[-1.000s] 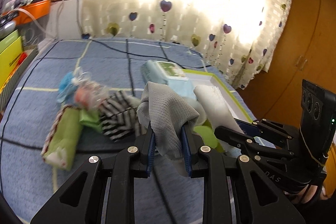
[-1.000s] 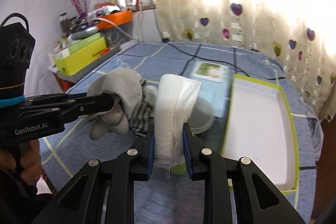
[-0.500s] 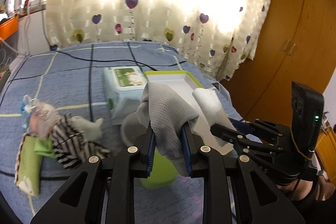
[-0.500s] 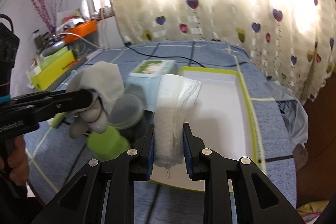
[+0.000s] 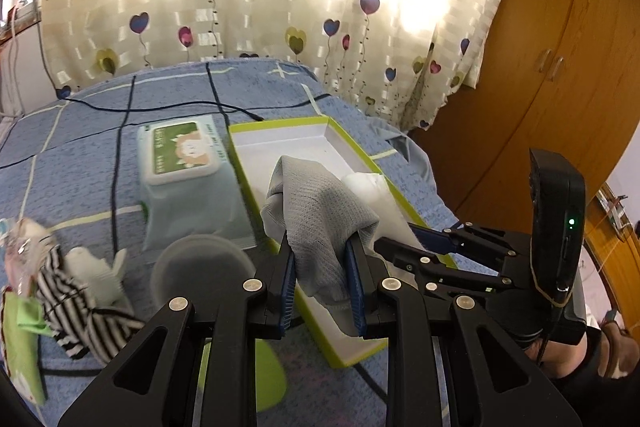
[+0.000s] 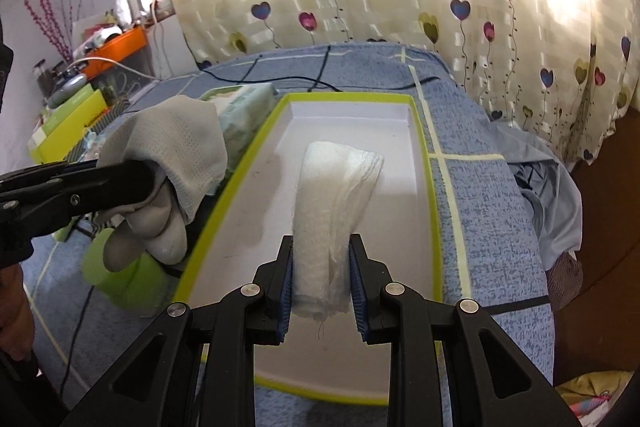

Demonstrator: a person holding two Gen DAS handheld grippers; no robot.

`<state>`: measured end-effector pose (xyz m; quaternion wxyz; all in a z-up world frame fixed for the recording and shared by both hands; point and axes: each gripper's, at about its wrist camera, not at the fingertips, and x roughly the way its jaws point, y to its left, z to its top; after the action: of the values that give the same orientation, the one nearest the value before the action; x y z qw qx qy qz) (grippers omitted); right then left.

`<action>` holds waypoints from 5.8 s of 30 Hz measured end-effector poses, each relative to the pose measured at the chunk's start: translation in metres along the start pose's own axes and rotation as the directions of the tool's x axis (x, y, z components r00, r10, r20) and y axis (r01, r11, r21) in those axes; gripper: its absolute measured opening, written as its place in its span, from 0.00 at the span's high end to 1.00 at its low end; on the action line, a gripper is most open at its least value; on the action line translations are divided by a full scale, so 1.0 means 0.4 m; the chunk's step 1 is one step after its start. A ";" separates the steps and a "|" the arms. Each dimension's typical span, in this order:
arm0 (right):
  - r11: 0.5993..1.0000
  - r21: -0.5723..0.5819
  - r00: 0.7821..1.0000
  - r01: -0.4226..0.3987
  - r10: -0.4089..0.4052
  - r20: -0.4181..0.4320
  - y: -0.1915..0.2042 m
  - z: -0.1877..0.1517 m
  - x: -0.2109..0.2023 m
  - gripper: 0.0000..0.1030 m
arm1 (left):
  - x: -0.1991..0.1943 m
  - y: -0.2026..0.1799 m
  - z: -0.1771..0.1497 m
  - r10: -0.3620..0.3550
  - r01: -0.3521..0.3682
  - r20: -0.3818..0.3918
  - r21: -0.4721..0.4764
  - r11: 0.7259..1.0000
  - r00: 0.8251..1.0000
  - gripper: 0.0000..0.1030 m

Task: Organize soft objects
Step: 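Carry both items to the white box lid while the right gripper releases the towel inside, then lower the grey sock into the box lid beside the towel and open the left gripper, then move both grippers back over the remaining pile of soft items, then grasp the black-and-white striped sock with the left gripper and lift it, then grasp the green rabbit-print towel with the right gripper and lift it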

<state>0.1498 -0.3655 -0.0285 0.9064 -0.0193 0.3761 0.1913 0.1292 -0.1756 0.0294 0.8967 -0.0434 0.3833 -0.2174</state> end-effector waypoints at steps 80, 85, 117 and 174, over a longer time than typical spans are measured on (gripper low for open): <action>0.982 -0.147 0.987 -0.118 0.133 0.093 0.272 0.029 -0.112 0.41 | -0.178 0.201 -0.123 0.117 -0.107 0.059 -0.147 0.983 0.991 0.58; 0.977 -0.167 0.985 -0.135 0.151 0.086 0.304 0.030 -0.106 0.41 | -0.189 0.230 -0.136 0.128 -0.117 0.058 -0.173 0.978 0.990 0.58; 0.963 -0.218 0.982 -0.161 0.179 0.064 0.363 0.036 -0.080 0.41 | -0.084 0.329 -0.210 0.094 -0.113 -0.081 -0.279 0.954 0.992 0.58; 0.865 -0.293 0.908 -0.407 0.348 -0.235 0.807 0.035 0.194 0.41 | -0.465 0.679 -0.375 0.322 -0.228 0.121 -0.482 0.846 0.939 0.85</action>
<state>0.0924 -0.0384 -0.0368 0.7980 -0.1158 0.4121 0.4242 0.0066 0.1614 -0.0180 0.9157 -0.2204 0.3355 0.0164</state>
